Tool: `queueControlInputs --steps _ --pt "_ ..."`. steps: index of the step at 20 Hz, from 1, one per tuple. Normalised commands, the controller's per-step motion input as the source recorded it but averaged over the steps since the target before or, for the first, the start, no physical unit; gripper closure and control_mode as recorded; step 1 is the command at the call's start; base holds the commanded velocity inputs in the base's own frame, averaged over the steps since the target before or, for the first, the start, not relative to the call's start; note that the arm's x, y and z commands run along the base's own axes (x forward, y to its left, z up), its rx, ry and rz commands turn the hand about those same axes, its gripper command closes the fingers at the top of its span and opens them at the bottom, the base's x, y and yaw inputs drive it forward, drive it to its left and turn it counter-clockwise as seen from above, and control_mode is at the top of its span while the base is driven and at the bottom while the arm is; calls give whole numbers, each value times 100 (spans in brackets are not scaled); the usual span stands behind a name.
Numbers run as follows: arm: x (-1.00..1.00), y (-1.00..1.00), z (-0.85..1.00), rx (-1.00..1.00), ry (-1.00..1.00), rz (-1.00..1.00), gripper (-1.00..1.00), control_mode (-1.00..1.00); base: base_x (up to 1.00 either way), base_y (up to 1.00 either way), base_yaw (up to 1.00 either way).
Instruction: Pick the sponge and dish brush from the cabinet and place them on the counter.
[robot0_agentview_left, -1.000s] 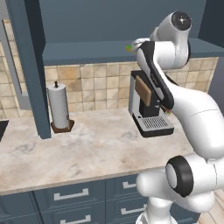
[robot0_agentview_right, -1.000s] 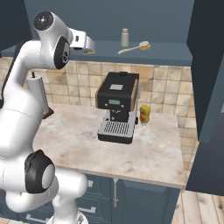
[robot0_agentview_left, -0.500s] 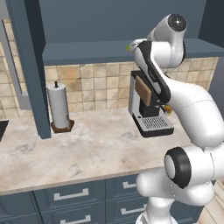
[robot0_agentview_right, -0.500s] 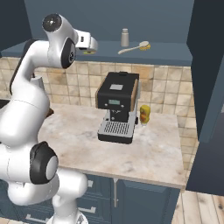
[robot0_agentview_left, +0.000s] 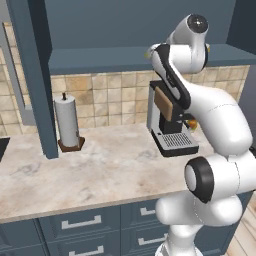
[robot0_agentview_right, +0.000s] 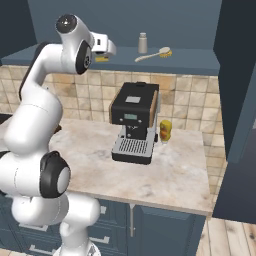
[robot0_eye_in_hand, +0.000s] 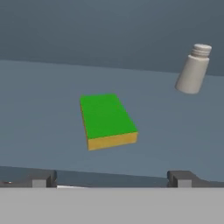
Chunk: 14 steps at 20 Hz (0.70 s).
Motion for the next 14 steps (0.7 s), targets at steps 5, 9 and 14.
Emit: queueControlInputs --steps 5,9,14 --pt "21 0 -1 1 1 0 -100 -100 0 0 0" --pt "19 -2 -4 6 1 0 -100 -100 0 0 0" --pt "21 0 -3 5 3 0 -100 -100 0 0 0"
